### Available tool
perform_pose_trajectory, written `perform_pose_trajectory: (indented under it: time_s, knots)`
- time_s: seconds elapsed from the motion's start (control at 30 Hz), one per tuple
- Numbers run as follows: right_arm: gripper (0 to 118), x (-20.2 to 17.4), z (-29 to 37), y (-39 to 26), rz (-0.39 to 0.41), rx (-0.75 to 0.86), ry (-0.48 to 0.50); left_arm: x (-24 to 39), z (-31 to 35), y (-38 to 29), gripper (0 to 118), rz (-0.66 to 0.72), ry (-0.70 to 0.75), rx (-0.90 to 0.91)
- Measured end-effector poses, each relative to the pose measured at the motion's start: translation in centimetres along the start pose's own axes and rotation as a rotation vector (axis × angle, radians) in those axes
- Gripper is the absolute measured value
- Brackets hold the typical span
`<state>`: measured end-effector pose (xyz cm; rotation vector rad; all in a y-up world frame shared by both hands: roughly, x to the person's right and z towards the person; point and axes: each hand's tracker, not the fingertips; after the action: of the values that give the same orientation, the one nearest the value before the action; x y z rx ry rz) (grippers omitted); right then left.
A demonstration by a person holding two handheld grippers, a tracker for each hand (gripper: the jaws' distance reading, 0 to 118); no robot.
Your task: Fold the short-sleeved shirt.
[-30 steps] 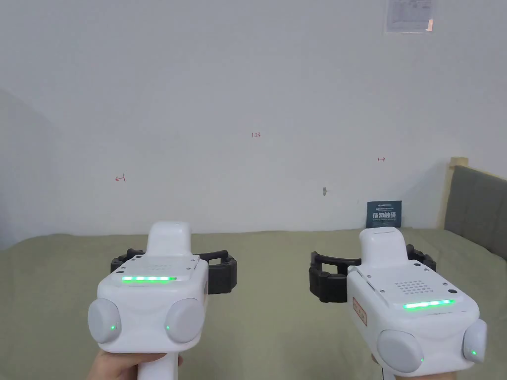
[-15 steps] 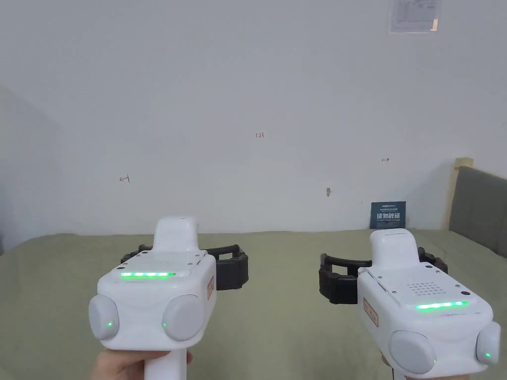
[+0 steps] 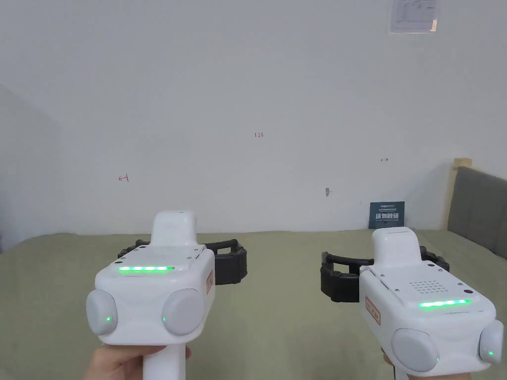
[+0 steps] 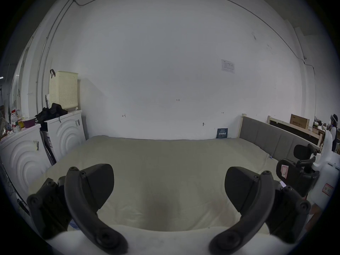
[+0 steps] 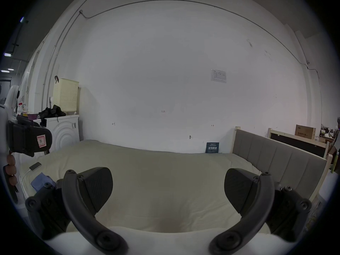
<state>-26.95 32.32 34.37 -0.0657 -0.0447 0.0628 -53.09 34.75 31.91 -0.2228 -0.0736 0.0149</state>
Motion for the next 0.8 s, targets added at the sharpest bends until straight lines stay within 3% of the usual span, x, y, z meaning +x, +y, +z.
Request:
perform_pose_trajectory:
  time_s: [0.8]
  knots:
    - [118, -0.07, 0.38, 0.39, 0.001, 0.009, -0.001, 0.25, -0.25, -0.18, 118, -0.02, 0.005, -0.003]
